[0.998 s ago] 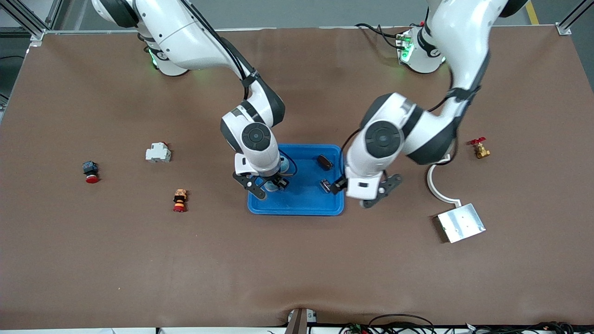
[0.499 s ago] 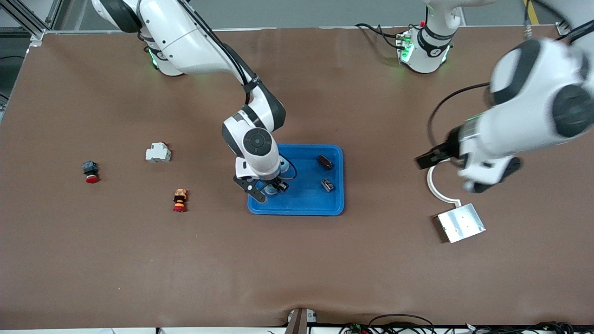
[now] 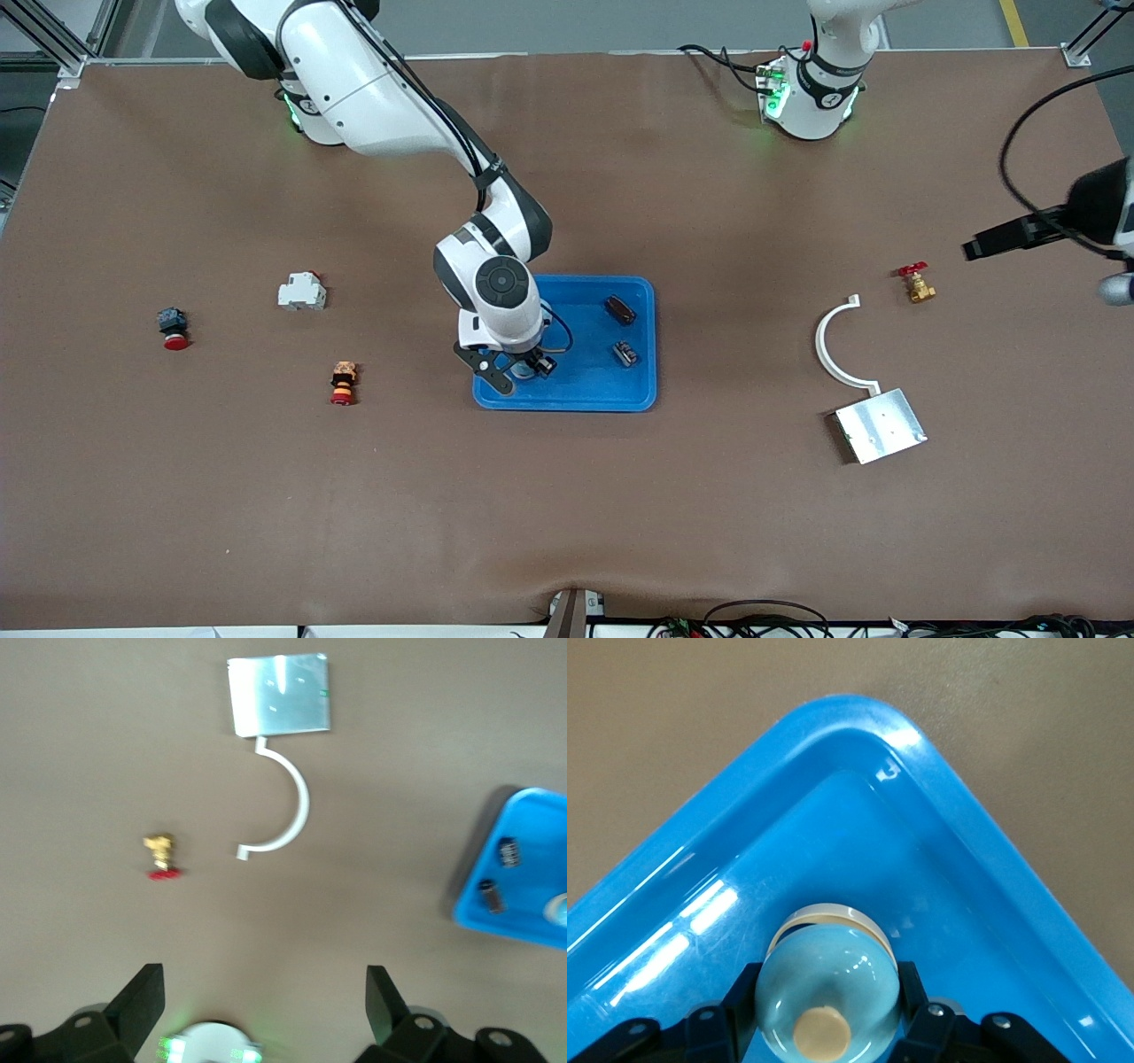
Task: Place electrolytic capacitor and blue bell in tray
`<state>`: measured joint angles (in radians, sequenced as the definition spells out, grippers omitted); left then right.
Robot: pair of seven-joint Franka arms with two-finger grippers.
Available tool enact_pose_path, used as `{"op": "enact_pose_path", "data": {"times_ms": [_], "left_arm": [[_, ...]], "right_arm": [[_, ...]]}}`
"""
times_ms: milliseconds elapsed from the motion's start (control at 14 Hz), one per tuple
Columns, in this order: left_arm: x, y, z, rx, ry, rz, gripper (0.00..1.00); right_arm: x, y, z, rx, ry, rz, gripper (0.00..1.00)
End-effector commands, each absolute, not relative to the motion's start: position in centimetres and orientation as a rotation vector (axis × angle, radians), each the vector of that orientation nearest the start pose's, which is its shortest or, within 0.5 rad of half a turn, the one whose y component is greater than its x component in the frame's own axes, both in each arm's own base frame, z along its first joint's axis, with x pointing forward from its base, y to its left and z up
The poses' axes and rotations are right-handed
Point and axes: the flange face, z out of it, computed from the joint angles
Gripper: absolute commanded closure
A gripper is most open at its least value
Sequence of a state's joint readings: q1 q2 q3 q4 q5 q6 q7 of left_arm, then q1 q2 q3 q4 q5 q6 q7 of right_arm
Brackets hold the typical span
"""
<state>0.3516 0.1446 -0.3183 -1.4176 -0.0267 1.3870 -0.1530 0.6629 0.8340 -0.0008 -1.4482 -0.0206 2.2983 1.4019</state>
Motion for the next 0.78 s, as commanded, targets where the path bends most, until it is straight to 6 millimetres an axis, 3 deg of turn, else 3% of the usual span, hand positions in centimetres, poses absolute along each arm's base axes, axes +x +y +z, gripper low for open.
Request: {"op": "enact_pose_path", "data": {"times_ms": [0,356,428,499,570,713], "left_arm": [[56.3,6.0,60.9,-3.143,-0.065,0.268,0.00],[56.6,7.0,60.4,-3.117,-0.097,0.281,0.00],[56.8,7.2,60.8,-3.118,-0.097,0.259,0.00],[57.1,6.4,61.0,-3.115,-0.085,0.242,0.00],[57.2,5.0,61.1,-3.108,-0.055,0.228,0.00],[57.1,3.8,61.9,-3.108,-0.037,0.198,0.00]], "right_arm": [[57.2,45.7,18.9,-2.926,1.131,-0.068,1.00],[57.0,45.9,18.4,-2.934,1.132,-0.070,1.00],[57.0,45.9,18.3,-2.935,1.132,-0.073,0.85],[57.0,45.8,18.2,-2.950,1.116,-0.093,0.07],[57.0,45.7,18.1,-2.979,1.083,-0.133,0.00],[57.0,45.7,18.1,-3.003,1.048,-0.163,0.00]]}}
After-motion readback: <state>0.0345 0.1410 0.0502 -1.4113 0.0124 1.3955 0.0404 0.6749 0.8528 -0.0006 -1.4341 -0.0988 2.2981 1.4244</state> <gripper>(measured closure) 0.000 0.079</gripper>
